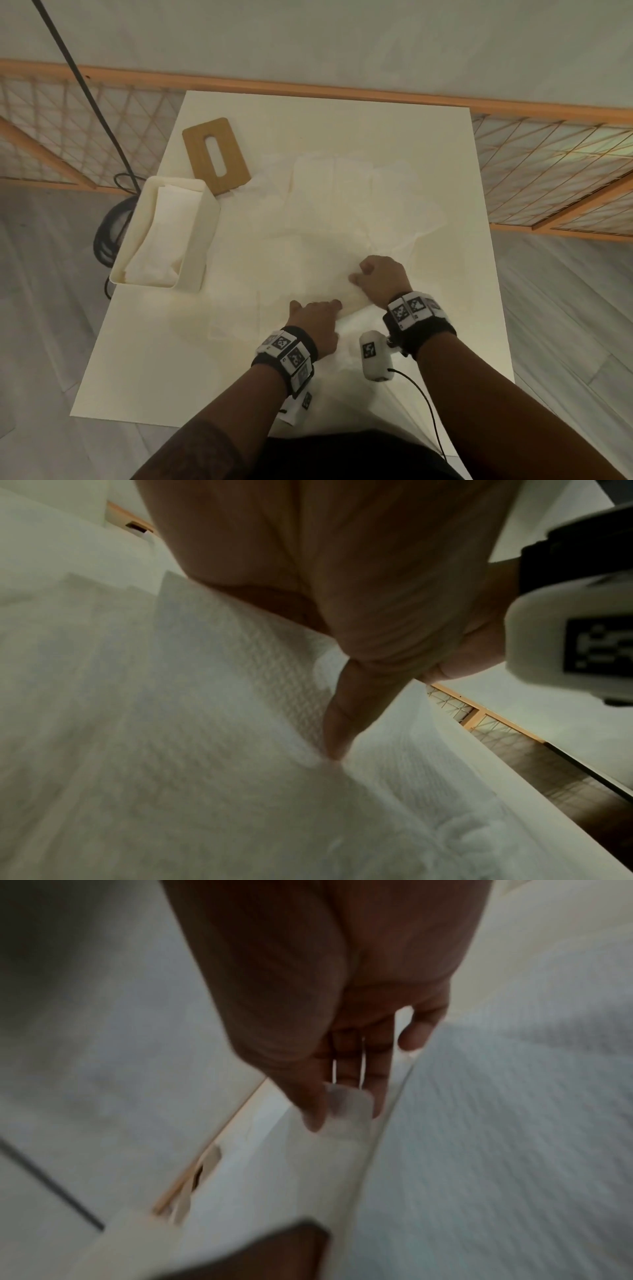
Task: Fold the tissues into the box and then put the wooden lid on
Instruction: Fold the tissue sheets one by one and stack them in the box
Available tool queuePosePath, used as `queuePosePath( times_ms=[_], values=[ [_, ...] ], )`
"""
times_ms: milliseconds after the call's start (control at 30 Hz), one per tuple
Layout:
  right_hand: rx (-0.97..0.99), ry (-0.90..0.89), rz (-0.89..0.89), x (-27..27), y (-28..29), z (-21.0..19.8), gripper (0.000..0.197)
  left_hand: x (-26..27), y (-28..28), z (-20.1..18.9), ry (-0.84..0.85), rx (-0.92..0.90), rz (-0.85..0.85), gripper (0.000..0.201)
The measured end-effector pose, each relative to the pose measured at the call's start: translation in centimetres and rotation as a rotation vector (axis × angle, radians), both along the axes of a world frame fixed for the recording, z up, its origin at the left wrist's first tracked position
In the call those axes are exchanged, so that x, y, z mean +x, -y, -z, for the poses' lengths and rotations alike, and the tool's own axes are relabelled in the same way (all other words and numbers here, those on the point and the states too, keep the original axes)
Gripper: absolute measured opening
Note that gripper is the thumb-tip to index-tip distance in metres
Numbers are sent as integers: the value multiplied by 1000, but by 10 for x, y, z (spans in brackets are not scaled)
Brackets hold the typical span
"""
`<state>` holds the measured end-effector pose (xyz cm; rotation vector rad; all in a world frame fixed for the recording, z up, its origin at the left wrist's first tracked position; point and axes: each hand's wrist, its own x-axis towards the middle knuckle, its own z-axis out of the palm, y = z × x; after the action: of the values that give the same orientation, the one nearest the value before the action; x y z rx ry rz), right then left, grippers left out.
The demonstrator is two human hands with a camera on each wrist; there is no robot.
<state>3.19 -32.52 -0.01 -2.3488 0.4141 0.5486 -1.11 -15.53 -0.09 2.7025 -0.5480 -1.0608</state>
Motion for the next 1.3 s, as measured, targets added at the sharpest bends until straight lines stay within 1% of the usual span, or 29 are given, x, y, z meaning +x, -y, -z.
queuePosePath(
  times_ms=[33, 133, 167, 233, 333, 400, 467, 500, 533, 567, 600, 633, 667, 700, 733, 767, 800, 833, 867, 900, 933, 967, 1000, 1033, 1100, 1167, 1200, 1233, 1300],
  values=[
    [80, 26, 48, 1, 5, -3, 21, 0, -1, 1, -3, -2, -3, 44],
    [529, 38, 309, 3, 19, -22, 16, 1, -1, 0, -14, -13, 3, 44],
    [646, 50, 364, 3, 22, -28, 17, 3, -2, -1, -20, -16, 4, 45],
    [809, 85, 425, 2, 28, -41, 22, 7, -6, -4, -47, -30, -30, 52],
    [1003, 105, 489, 6, 42, -63, 31, 20, -14, -14, -42, -102, -180, 59],
    [1113, 80, 519, 7, 50, -78, 36, 33, -19, -25, -82, -270, -350, 59],
    [1178, 50, 552, 5, 58, -89, 49, 48, -24, -36, -237, -607, -641, 55],
    [1189, 55, 579, 8, 63, -88, 44, 55, -25, -43, -341, -803, -822, 54],
    [1187, 83, 585, 11, 67, -92, 31, 60, -26, -49, -454, -973, -988, 53],
    [1202, 91, 541, 12, 71, -92, 22, 65, -27, -55, -556, -1098, -1099, 51],
    [1215, 50, 515, 14, 73, -91, 24, 69, -27, -59, -649, -1180, -1155, 54],
    [1229, 1, 461, 14, 72, -94, 33, 70, -27, -63, -717, -1232, -1170, 62],
    [1269, -75, 446, 14, 68, -104, 33, 71, -27, -66, -763, -1279, -1162, 70],
    [1269, -127, 420, 16, 68, -111, 23, 71, -26, -69, -789, -1312, -1150, 75],
    [1270, -133, 396, 16, 66, -117, 9, 69, -25, -74, -802, -1336, -1125, 74],
    [1235, -131, 362, 14, 69, -117, 9, 66, -23, -75, -781, -1335, -1079, 65],
    [1208, -134, 339, 13, 68, -119, 16, 64, -22, -75, -760, -1332, -1029, 49],
    [1173, -138, 308, 12, 70, -115, 17, 61, -23, -76, -732, -1325, -989, 37],
    [1131, -132, 288, 11, 70, -111, 19, 59, -23, -77, -711, -1304, -977, 33],
    [1099, -129, 290, 10, 73, -106, 26, 59, -24, -78, -707, -1284, -986, 35],
    [1072, -136, 310, 10, 74, -102, 33, 58, -24, -82, -716, -1267, -1011, 44],
    [1066, -136, 327, 9, 75, -98, 35, 59, -25, -84, -721, -1245, -1031, 56],
    [1068, -138, 333, 7, 74, -98, 35, 59, -27, -86, -711, -1215, -1035, 67],
    [1072, -141, 332, 6, 74, -95, 34, 60, -29, -84, -674, -1192, -1030, 73],
    [1068, -152, 334, 5, 71, -93, 30, 60, -32, -84, -559, -1158, -1007, 77],
    [1029, -149, 327, 7, 69, -91, 27, 60, -31, -85, -484, -1133, -995, 87],
    [1006, -143, 314, 7, 68, -90, 28, 60, -29, -88, -463, -1126, -1001, 88],
    [993, -130, 309, 8, 68, -89, 32, 60, -29, -90, -440, -1133, -1011, 81],
    [957, -109, 318, 8, 69, -90, 43, 59, -29, -92, -427, -1204, -1060, 55]
  ],
)
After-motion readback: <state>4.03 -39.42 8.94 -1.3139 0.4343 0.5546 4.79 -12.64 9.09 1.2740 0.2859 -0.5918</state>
